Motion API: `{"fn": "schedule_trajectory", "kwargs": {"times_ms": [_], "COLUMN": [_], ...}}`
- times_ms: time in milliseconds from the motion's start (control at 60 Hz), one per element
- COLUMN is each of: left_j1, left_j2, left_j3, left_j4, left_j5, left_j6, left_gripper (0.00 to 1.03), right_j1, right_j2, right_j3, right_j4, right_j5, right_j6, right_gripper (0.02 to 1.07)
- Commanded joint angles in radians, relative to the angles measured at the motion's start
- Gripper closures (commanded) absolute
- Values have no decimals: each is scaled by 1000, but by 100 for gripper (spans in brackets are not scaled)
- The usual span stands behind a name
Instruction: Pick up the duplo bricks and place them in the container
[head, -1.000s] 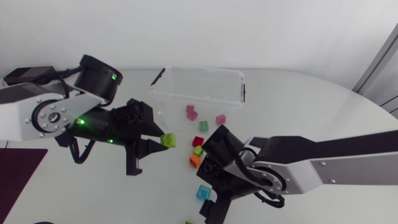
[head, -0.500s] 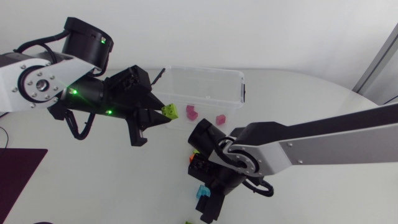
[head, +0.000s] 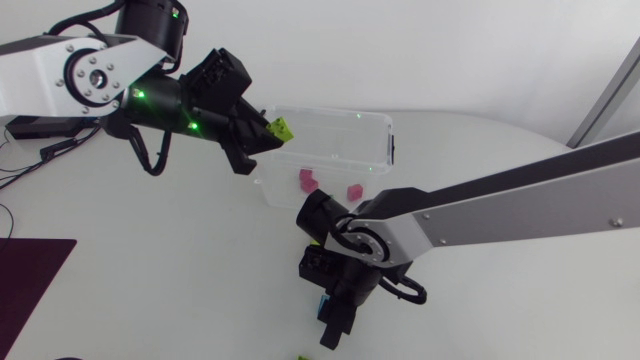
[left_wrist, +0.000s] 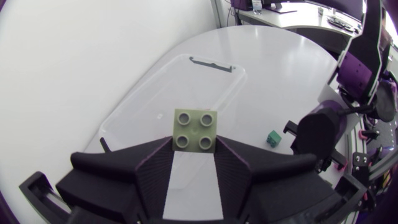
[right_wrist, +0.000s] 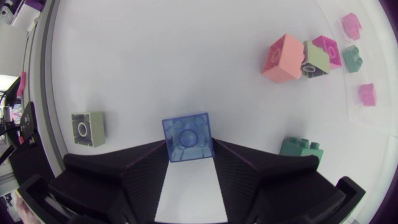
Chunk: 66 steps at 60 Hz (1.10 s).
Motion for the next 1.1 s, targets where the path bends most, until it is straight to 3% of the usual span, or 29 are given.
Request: {"fn": "schedule_trajectory", "kwargs": {"times_ms": [0, 183, 283, 400, 483, 783, 1083], "left_j1": [1, -18, -24, -22, -11, 25, -42], "left_j2": [70, 181, 259, 337, 359, 217, -23], "left_j3": [71, 163, 221, 270, 279, 118, -185], "left_j4": [25, 99, 117, 128, 145, 214, 225], "left_j5": [-7, -81, -127, -179, -191, -211, -213], "left_j6": [-58, -141, -178, -199, -215, -238, -207], "left_gripper": [85, 85, 67, 27, 14, 8, 9], "right_j1": [-10, -29, -60, -102, -146, -313, -381], "right_j2": [-52, -199, -289, -348, -375, -386, -266], "right_j3": [-16, -39, -36, -15, 12, 165, 308], "right_j4": [-10, -48, -76, -96, -106, -85, 39], "right_j5": [-9, -9, -8, -6, -5, -15, -17], "right_j6": [-17, -6, -3, -6, -11, -29, 12], "right_gripper": [78, 78, 78, 78, 78, 78, 78]}}
